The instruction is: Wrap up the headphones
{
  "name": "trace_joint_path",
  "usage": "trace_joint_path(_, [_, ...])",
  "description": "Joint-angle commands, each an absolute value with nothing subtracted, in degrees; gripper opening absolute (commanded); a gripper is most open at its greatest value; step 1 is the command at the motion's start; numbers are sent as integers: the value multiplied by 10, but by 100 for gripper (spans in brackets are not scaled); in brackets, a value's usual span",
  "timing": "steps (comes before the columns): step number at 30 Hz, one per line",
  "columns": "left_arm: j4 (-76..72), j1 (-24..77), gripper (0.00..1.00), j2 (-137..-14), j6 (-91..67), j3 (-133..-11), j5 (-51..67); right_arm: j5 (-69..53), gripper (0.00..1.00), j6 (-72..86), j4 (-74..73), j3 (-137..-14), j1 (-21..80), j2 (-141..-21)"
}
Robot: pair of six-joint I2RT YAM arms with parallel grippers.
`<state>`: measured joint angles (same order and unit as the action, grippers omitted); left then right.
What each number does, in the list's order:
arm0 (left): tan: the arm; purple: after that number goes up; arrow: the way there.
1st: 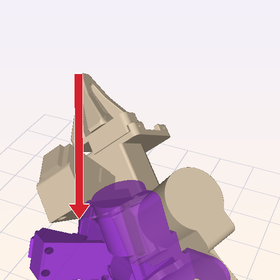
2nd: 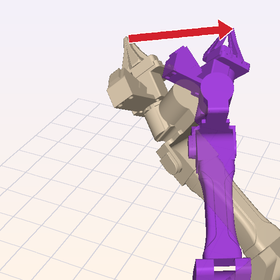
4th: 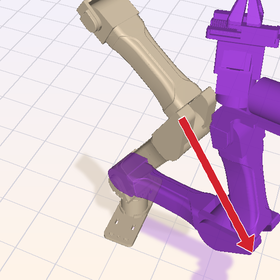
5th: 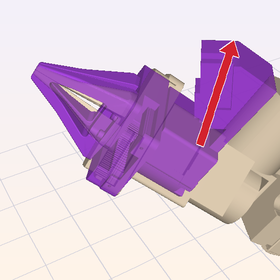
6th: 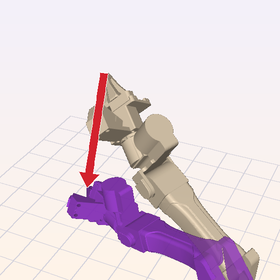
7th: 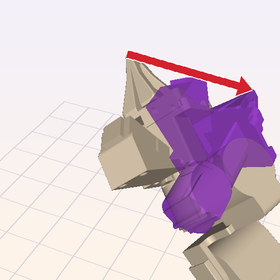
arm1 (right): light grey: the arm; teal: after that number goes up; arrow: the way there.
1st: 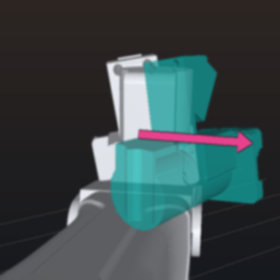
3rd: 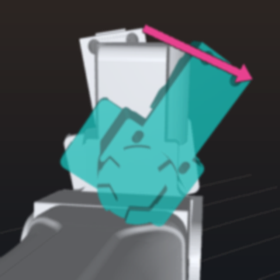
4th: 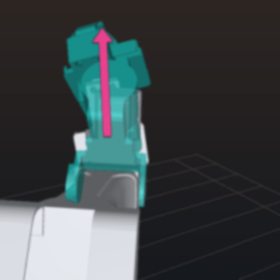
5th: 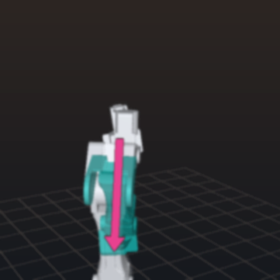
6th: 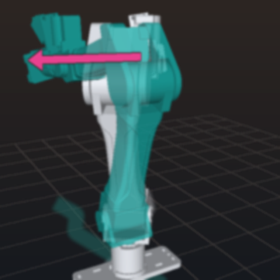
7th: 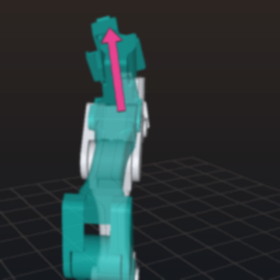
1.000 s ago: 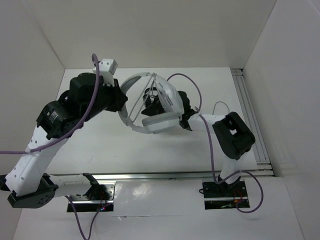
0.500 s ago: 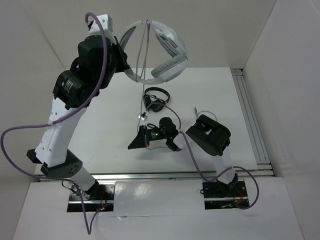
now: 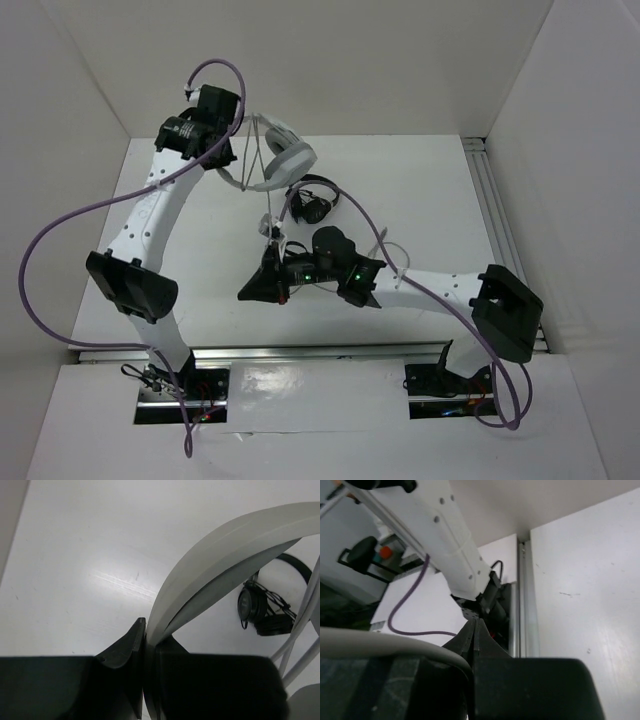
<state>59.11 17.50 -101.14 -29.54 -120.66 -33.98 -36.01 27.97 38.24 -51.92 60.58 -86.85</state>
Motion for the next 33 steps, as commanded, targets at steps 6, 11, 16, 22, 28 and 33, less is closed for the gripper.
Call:
trace_joint_path(6, [552,119,0,-1025,-413,-1198,-330,-303,0,50,42,-670,678,-887])
trace_joint_path(11, [547,75,0,-1000,-444,-1160,-217,-278,0,4,-87,-761,693,-967])
trace_joint_path(16, [534,56,0,-974,-444,-1147,-193,-186,0,-13,-156,-794,705,-980])
trace_joint_path(22, [517,86,0,-957,-394,-1075,-264,-99,0,-42,-184,-812,715,-915])
trace_joint_path(28, [486,170,0,-931,-294,-953,-330,123,0,-85,-242,-860,710,-895])
trace_joint_path(33, [502,259,0,-903,-288,-848,-405,252,0,-147,-234,-860,715,-846])
